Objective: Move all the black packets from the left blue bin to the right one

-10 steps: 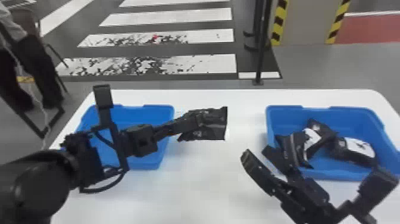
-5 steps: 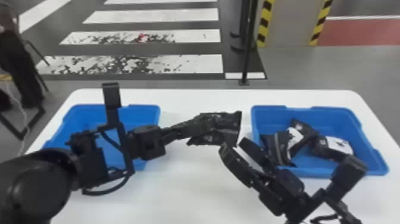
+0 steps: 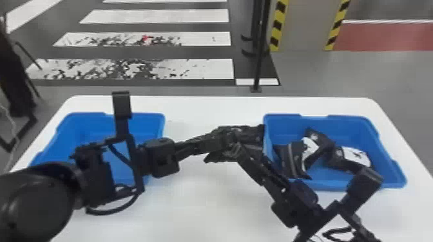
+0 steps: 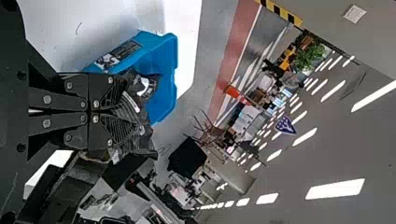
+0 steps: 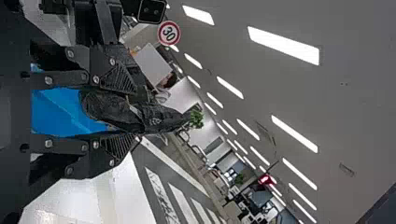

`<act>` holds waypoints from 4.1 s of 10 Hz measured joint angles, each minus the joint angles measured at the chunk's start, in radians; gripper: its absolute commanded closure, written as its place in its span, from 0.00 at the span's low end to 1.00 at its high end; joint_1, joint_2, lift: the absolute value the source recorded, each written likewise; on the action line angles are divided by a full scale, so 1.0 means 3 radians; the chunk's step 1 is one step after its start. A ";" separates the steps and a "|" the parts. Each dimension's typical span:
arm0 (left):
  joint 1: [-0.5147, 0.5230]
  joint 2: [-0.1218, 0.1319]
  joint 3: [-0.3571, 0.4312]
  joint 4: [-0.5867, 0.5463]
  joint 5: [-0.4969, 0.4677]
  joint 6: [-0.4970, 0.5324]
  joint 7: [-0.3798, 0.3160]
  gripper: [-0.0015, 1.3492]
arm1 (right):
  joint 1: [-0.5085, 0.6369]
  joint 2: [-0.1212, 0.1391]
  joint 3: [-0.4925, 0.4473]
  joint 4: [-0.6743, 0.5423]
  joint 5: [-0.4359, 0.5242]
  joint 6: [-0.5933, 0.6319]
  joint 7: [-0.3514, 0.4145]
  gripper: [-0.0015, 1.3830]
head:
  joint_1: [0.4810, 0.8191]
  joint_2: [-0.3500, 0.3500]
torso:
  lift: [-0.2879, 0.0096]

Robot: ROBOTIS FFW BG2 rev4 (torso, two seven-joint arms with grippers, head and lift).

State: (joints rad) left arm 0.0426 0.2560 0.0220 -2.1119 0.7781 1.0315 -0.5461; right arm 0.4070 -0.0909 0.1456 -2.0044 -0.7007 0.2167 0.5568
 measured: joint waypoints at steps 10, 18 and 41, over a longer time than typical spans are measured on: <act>0.0715 -0.0001 0.0299 -0.0699 0.0473 -0.0462 -0.0021 0.14 | -0.0298 -0.0018 -0.0631 0.0402 0.0225 -0.0188 -0.0071 0.93 | 0.63 0.35 | 0.35; 0.1562 -0.0004 0.0678 -0.1203 0.0353 -0.1030 -0.0010 0.14 | -0.0527 -0.0061 -0.1573 0.0448 0.1246 0.0457 -0.0364 0.08 | 0.63 0.10 | 0.35; 0.3032 -0.0510 0.0990 -0.1575 -0.1069 -0.2633 0.0665 0.14 | 0.1847 0.0303 -0.0890 -0.1454 0.1385 -0.1017 -0.0951 0.11 | 0.63 0.54 | 0.35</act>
State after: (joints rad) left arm 0.9522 0.1030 0.3191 -2.5844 0.4574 0.2414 -0.3466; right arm 0.9612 0.0000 -0.1215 -2.4407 -0.2850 -0.0884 0.2715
